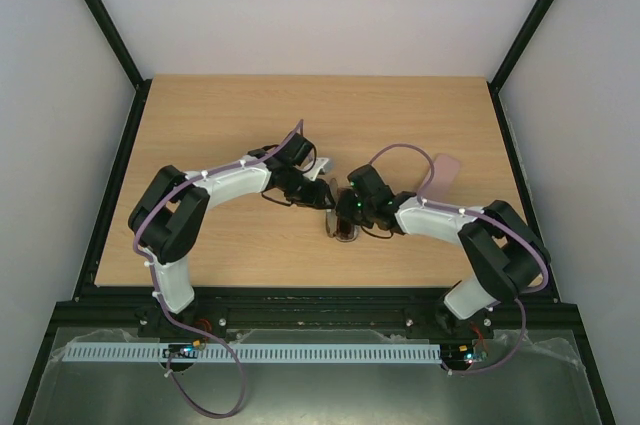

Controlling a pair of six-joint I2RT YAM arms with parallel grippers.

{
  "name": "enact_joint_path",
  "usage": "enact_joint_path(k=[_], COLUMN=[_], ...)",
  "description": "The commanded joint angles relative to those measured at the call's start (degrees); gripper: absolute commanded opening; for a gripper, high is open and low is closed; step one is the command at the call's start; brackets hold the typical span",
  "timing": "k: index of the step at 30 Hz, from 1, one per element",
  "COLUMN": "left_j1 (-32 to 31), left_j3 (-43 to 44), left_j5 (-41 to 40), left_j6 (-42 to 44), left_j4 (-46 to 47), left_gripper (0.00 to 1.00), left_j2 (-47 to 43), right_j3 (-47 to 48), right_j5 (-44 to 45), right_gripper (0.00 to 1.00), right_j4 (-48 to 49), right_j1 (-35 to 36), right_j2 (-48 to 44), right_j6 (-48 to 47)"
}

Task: Organize the sunglasses
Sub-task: Adjust the sunglasses in the sunglasses case.

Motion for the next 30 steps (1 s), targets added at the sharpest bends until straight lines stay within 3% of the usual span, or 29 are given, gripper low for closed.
enact_joint_path(k=[1,8,14,19,30], left_j1=[-0.3,-0.4,-0.5,-0.6,-1.6], left_j3=[1.6,1.8,2.2,2.4,1.9], left_j5=[0.7,0.9,1.7,2.4,3.7], left_j6=[-0.1,-0.1,-0.1,-0.4,-2.7], left_j4=[0.0,-0.1,0.1,0.5,2.4], left_gripper=[0.34,0.33,0.34,0.36,0.36], left_j2=[0.9,1.0,1.0,0.9,0.7], right_j3=[2.1,0.6,-3.0,-7.0,-11.2], right_j5=[3.9,2.7,13.6,20.8,5.8], right_gripper=[0.09,0.13,0.20,0.18,0.13], right_j4=[-5.4,-1.7,-7.5,-13.0,0.8], right_j1=[0.3,0.3,0.0,-3.2,-6.7], right_j2=[-0.8,-7.9,-15.3,-16.5,-8.1], right_j6=[-1.0,-1.1,1.4,3.5,-1.4])
